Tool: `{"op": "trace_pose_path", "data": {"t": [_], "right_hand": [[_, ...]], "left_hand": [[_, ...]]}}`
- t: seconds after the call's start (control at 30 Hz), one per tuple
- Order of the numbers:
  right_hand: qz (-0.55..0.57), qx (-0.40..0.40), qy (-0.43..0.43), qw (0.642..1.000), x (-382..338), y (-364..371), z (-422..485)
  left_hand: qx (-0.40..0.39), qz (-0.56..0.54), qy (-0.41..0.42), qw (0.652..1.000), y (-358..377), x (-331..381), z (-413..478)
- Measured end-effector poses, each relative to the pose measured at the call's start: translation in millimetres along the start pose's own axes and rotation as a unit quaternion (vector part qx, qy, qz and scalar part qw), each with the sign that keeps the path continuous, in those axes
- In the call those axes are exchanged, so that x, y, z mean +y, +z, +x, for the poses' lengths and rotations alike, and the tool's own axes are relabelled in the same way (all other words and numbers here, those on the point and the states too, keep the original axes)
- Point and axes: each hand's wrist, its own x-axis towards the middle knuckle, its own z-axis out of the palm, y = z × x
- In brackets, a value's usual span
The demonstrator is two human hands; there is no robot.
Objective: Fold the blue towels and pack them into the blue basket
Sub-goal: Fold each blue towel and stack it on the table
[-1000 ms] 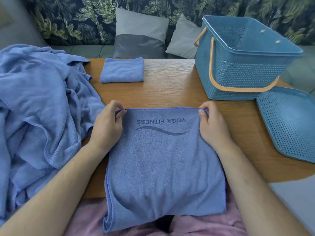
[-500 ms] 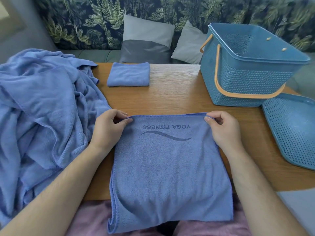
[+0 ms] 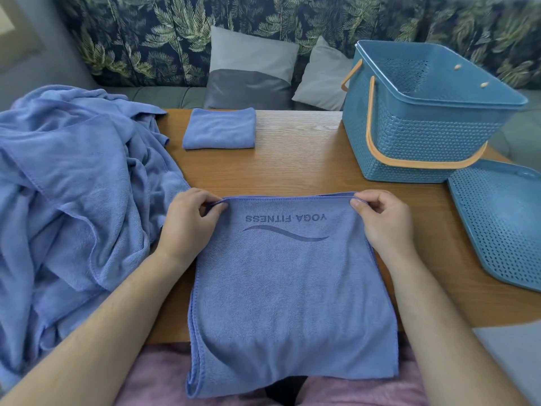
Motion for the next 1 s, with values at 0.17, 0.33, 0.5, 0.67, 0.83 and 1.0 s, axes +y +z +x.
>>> {"op": "trace_pose_path", "data": {"t": [0.17,0.33,0.5,0.67,0.83,1.0], "right_hand": [[-0.003,-0.001,-0.008,1.000,2,0,1],[0.007,0.002,-0.003,1.000,-4,-2,-2],[0.006,-0.002,0.016,1.000,-19,-11,-2],[-0.016,-0.015,-0.016,1.000,-76,-21,28],[-0.010,-0.001,-0.053,0.999,-143,-27,74],[0.032,0.014,-0.114,0.993,-198,-34,112]], "left_hand": [[0.020,-0.045,-0.012,0.999,0,-3,2],[0.019,-0.089,-0.051,0.995,-2,-5,3],[0.035,-0.157,-0.093,0.983,-14,3,6],[0.049,-0.124,-0.096,0.986,-39,23,44],[0.061,-0.126,-0.090,0.986,-79,51,109],[0.082,-0.242,-0.073,0.964,-118,88,165]]}}
